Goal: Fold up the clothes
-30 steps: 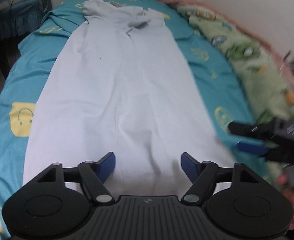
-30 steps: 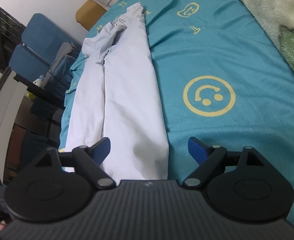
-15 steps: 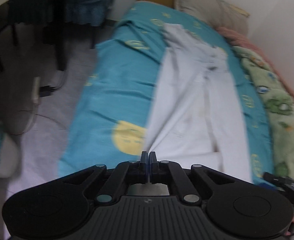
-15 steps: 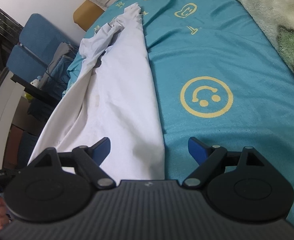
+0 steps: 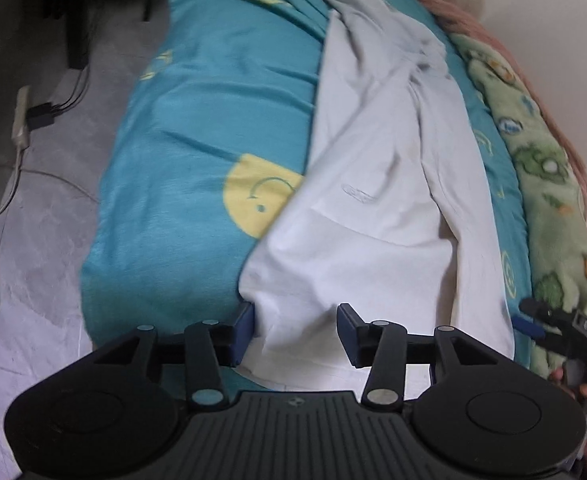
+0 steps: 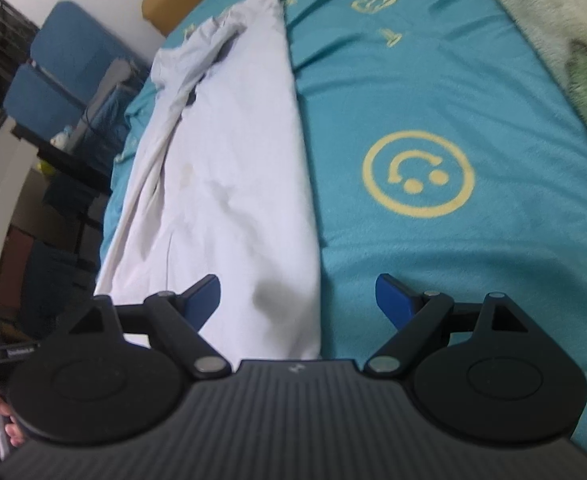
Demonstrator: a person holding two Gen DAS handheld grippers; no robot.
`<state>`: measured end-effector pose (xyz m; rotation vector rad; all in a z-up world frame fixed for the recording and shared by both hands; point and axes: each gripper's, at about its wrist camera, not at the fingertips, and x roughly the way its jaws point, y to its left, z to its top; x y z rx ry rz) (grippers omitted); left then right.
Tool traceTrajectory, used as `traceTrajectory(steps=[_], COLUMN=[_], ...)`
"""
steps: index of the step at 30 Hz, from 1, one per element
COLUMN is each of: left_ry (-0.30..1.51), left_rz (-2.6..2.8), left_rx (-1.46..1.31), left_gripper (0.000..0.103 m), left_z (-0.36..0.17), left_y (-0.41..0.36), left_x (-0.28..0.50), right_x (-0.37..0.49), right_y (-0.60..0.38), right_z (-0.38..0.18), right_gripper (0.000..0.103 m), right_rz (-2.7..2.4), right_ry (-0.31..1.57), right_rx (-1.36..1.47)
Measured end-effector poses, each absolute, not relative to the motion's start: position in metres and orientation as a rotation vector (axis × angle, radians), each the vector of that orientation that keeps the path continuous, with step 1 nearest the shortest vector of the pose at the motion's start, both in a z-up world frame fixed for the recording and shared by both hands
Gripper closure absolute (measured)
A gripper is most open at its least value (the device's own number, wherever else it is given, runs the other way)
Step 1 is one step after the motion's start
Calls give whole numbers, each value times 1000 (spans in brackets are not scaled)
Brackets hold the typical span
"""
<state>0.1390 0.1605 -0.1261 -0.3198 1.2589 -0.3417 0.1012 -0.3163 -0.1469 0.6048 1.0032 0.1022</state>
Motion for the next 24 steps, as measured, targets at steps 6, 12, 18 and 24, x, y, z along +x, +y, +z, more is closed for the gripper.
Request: traceTrajectory(steps=[6, 12, 18, 24], left_ry=[1231, 1023, 912, 1118], left_rz=[-303, -413, -668, -707], left_rx=[-136, 157, 397, 3], left_gripper=[101, 102, 101, 79], left_z=[-119, -63, -29, -58], left_y=[139, 80, -16, -21], left_x=[137, 100, 43, 70], right_x=[103, 98, 96, 94], right_y=[-312, -318, -323, -323], right_z=[-146, -142, -142, -153], right_gripper=[17, 17, 17, 17], right_rz=[109, 85, 74, 138], right_ry=[1001, 973, 963, 1019], right_rx=[593, 614, 641, 702])
